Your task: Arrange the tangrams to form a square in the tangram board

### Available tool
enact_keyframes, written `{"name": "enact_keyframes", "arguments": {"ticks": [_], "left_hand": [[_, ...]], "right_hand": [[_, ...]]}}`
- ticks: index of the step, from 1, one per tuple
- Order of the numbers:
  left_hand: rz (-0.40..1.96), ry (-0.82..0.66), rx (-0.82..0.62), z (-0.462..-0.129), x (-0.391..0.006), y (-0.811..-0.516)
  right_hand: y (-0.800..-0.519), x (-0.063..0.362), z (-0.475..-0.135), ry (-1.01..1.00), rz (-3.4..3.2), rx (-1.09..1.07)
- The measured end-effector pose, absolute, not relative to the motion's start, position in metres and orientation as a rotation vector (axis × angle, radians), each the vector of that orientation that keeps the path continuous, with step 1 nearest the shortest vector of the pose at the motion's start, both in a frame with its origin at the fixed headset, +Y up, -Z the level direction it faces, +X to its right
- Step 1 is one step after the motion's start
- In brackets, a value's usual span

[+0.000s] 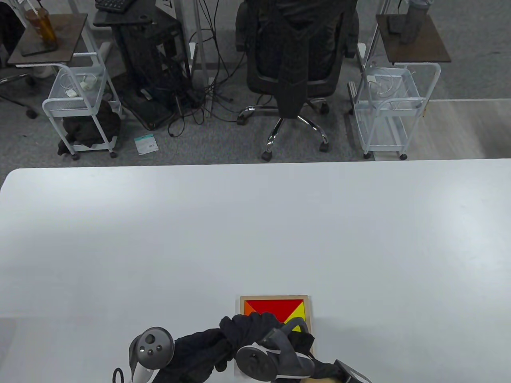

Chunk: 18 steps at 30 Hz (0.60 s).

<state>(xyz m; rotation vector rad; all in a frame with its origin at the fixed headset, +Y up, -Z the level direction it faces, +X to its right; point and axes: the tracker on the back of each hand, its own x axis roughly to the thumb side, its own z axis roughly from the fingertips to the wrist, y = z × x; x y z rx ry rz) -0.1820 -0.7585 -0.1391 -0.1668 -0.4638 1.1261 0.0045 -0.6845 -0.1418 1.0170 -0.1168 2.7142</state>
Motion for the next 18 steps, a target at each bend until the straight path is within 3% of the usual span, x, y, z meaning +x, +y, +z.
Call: {"name": "enact_keyframes", "arguments": {"ticks": [4,6,12,18], "left_hand": [[1.064,-0.497,-0.111,-0.135,-0.18,-0.754],[0.926,-0.498,-0.058,-0.134,-0.184,-0.751],[0.339,-0.341,0.006,-0.14,-0.197,-0.748],[0.352,-0.29,-0.021,-0.145,-0.202,-0.753]], "right_hand": [[-0.683,0.021,-0.142,-0.148,2.768,0.987],[-0.691,0.039,-0.141,-0.161,2.873,0.967],[-0.735,0.086,-0.138,0.065,2.999,0.831],[-0.752,0.089,-0.132,0.105,3.044,0.856]]}}
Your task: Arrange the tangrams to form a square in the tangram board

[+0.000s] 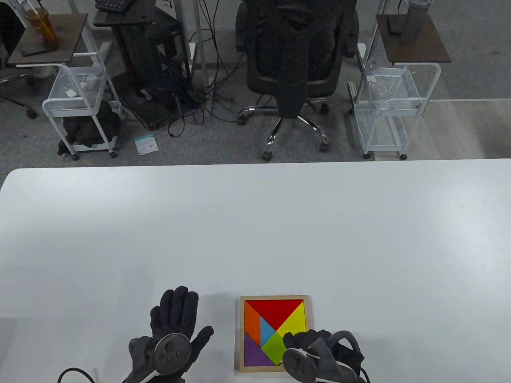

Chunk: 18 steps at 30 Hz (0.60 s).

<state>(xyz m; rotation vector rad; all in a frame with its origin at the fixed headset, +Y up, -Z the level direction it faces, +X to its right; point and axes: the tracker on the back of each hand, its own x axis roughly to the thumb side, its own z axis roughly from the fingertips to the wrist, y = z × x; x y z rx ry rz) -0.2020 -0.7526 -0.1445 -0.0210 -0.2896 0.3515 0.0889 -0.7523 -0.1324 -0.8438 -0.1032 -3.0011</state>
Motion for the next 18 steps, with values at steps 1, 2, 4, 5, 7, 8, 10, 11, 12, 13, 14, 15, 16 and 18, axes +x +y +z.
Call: {"name": "enact_keyframes", "arguments": {"ticks": [1,2,4,5,7,8,10,11,12,13,14,15,16,18], "left_hand": [[0.342,-0.282,-0.024,-0.1447,-0.202,-0.7532],[0.334,-0.281,-0.024,-0.1448,-0.2019,-0.7534],[0.323,-0.277,-0.026,-0.145,-0.2012,-0.7544],[0.323,-0.277,-0.028,-0.1451,-0.2008,-0.7548],[0.324,-0.278,-0.036,-0.1456,-0.2002,-0.7554],[0.323,-0.279,-0.037,-0.1457,-0.2001,-0.7554],[0.319,-0.279,-0.039,-0.1458,-0.1999,-0.755],[0.32,-0.279,-0.041,-0.1457,-0.1999,-0.7546],[0.323,-0.278,-0.042,-0.1457,-0.2,-0.7545],[0.324,-0.278,-0.043,-0.1457,-0.1999,-0.7544],[0.323,-0.277,-0.044,-0.1457,-0.1999,-0.7543],[0.321,-0.276,-0.045,-0.1457,-0.1998,-0.7543],[0.319,-0.275,-0.046,-0.1458,-0.1998,-0.7542],[0.318,-0.273,-0.046,-0.1459,-0.1999,-0.7541]], "right_hand": [[-0.7546,0.0873,-0.1314,-0.102,-2.991,-0.853],[-0.7555,0.0867,-0.1312,-0.101,-2.989,-0.855],[-0.7579,0.0856,-0.1307,-0.1,-2.977,-0.851],[-0.7588,0.0852,-0.1305,-0.098,-2.98,-0.852],[-0.7601,0.0843,-0.1299,-0.09,-2.981,-0.851],[-0.7606,0.0836,-0.1293,-0.08,-2.979,-0.849],[-0.7617,0.0818,-0.128,-0.064,-2.957,-0.841],[-0.7625,0.081,-0.1276,-0.059,-2.947,-0.837],[-0.7631,0.0802,-0.127,-0.049,-2.941,-0.831],[-0.763,0.08,-0.1267,-0.042,-2.94,-0.831],[-0.7631,0.0799,-0.1265,-0.039,-2.938,-0.832],[-0.7633,0.0799,-0.1265,-0.039,-2.937,-0.83],[-0.7631,0.0803,-0.1266,-0.045,-2.938,-0.827],[-0.7632,0.0813,-0.1268,-0.068,-2.945,-0.829]]}}
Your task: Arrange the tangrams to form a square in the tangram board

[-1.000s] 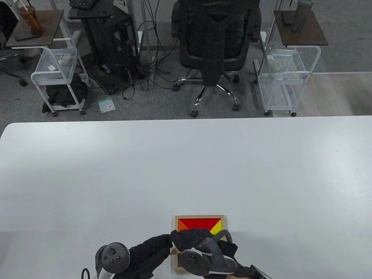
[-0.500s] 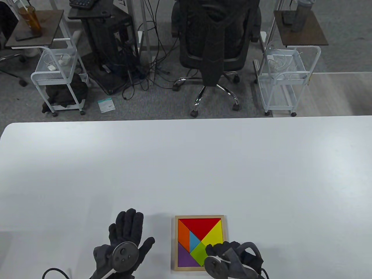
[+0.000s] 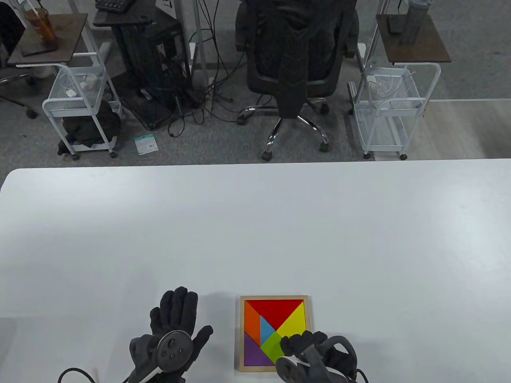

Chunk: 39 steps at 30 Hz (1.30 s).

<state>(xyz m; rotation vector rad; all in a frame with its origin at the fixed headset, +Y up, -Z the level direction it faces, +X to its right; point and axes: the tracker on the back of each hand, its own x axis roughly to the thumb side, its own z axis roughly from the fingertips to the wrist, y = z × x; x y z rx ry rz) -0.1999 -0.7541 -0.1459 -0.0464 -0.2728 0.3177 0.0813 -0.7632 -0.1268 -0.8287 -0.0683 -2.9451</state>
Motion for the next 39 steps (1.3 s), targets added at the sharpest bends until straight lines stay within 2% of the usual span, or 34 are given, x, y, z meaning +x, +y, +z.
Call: {"name": "enact_keyframes", "arguments": {"ticks": [3,7,11,14,18,22,39], "left_hand": [[0.315,-0.265,-0.05,-0.146,-0.201,-0.754],[0.311,-0.251,-0.063,-0.148,-0.204,-0.756],[0.266,-0.228,-0.088,-0.15,-0.208,-0.757],[0.245,-0.211,-0.101,-0.151,-0.21,-0.758],[0.234,-0.189,-0.123,-0.154,-0.213,-0.762],[0.23,-0.186,-0.14,-0.156,-0.214,-0.764],[0.2,-0.198,-0.145,-0.156,-0.212,-0.766]], "right_hand": [[-0.758,0.086,-0.129,-0.031,-2.965,-0.788],[-0.731,0.11,-0.145,0.168,-3.144,-0.473],[-0.715,0.143,-0.178,0.029,-3.113,0.056],[-0.722,0.163,-0.19,-0.01,-3.086,0.259],[-0.744,0.179,-0.191,-0.147,-3.05,0.304],[-0.752,0.181,-0.189,-0.194,-3.024,0.292],[-0.752,0.17,-0.181,-0.108,-2.963,0.212]]}}
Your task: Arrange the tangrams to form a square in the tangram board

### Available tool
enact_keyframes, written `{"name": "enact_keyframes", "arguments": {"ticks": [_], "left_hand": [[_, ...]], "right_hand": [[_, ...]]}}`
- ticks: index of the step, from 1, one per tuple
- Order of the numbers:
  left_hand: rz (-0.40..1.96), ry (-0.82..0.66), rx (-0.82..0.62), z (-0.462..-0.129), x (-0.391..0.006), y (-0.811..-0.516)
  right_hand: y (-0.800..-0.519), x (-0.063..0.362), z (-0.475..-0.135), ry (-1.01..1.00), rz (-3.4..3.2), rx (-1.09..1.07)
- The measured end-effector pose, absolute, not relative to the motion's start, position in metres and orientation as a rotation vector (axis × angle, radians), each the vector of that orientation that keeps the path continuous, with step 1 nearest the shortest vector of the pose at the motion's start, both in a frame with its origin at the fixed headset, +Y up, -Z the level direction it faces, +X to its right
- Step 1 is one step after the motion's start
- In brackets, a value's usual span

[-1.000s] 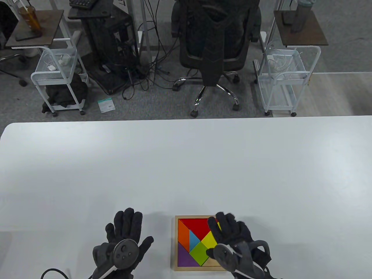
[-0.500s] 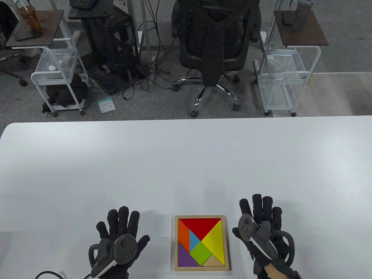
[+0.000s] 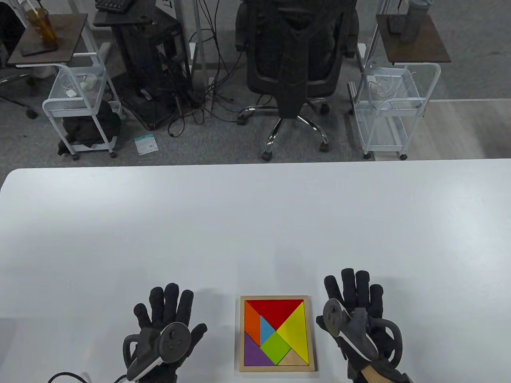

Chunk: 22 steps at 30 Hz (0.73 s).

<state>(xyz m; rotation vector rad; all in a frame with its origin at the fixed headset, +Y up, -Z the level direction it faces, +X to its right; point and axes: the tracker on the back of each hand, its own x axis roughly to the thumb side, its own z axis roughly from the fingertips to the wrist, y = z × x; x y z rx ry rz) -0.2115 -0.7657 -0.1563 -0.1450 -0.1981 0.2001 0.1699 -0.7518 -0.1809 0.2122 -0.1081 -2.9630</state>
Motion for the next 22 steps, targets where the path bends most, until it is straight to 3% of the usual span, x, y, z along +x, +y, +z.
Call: {"name": "enact_keyframes", "arguments": {"ticks": [8,22], "left_hand": [[0.191,-0.206,-0.147,-0.156,-0.21,-0.767],[0.184,-0.201,-0.15,-0.156,-0.209,-0.768]], "right_hand": [[-0.741,0.156,-0.168,0.161,-2.872,0.169],[-0.743,0.162,-0.168,0.123,-2.881,0.198]]}}
